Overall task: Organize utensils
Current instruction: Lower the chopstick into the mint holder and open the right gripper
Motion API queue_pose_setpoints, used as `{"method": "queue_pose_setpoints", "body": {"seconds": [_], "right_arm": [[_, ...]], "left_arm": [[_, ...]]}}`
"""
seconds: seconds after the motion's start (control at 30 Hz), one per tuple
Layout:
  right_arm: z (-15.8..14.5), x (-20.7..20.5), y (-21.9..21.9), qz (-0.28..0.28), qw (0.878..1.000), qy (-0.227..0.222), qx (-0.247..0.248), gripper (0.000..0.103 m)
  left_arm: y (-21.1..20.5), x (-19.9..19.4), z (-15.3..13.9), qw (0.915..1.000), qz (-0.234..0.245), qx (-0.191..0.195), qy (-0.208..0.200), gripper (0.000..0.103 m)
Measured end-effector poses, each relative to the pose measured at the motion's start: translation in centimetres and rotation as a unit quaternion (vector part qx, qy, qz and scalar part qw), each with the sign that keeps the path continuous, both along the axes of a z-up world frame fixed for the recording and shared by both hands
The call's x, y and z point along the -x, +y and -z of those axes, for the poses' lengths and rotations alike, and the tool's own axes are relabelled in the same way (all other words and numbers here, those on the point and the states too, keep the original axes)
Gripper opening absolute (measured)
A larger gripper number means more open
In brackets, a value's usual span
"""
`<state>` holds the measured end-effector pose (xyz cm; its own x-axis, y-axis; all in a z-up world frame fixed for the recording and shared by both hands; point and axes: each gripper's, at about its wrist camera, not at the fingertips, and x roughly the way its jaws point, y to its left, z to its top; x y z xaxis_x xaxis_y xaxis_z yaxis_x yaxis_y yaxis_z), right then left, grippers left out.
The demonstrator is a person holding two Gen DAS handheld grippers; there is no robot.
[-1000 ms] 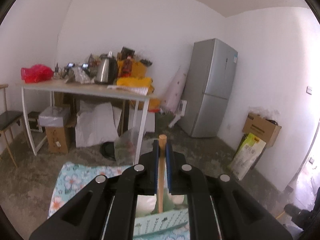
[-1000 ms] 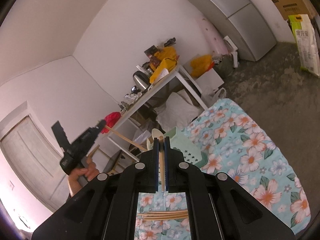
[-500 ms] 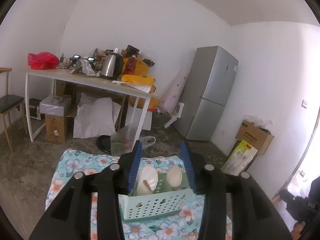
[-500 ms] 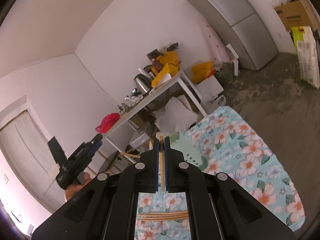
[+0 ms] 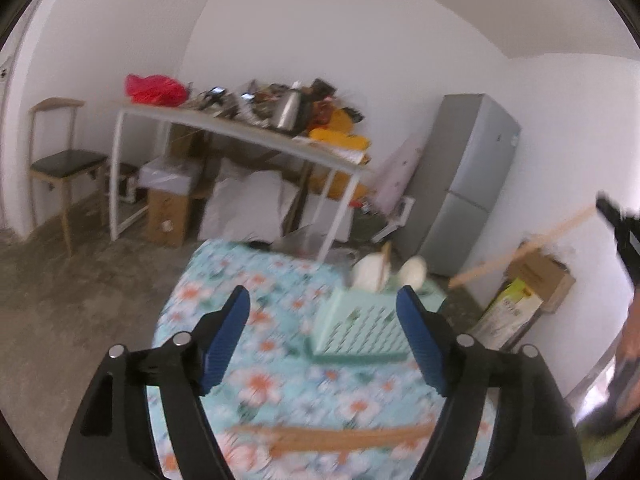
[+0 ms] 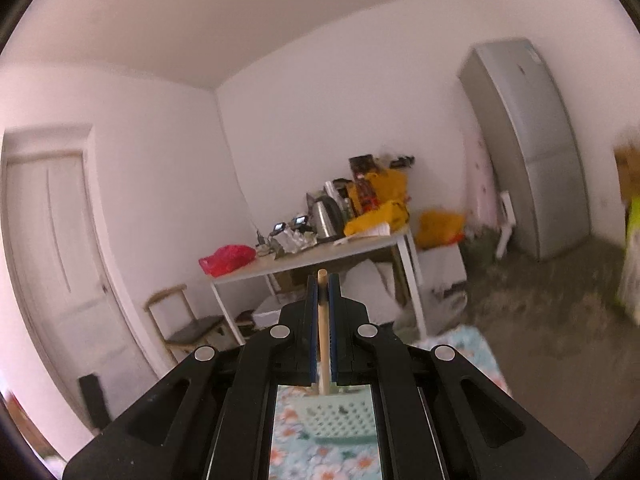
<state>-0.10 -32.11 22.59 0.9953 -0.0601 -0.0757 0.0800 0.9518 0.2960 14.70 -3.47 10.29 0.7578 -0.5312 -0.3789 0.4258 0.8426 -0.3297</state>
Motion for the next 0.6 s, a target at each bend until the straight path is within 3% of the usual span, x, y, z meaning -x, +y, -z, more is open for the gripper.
{"method": "queue_pose_setpoints", "body": {"seconds": [0.23, 0.6], "right_arm": [[0.2, -4.6, 2.5, 0.002, 0.997, 0.023, 0.07, 0.003], [1.3, -8.5, 5.3, 0.012, 0.991, 0.044, 0.129, 0.003]], "left_arm": [[3.0, 2.5, 3.6, 0.9984, -0.019, -0.051, 0.017, 0.079], [6.0, 3.5, 4.6, 0.9973, -0.048, -0.054, 0.017, 0.08]]}}
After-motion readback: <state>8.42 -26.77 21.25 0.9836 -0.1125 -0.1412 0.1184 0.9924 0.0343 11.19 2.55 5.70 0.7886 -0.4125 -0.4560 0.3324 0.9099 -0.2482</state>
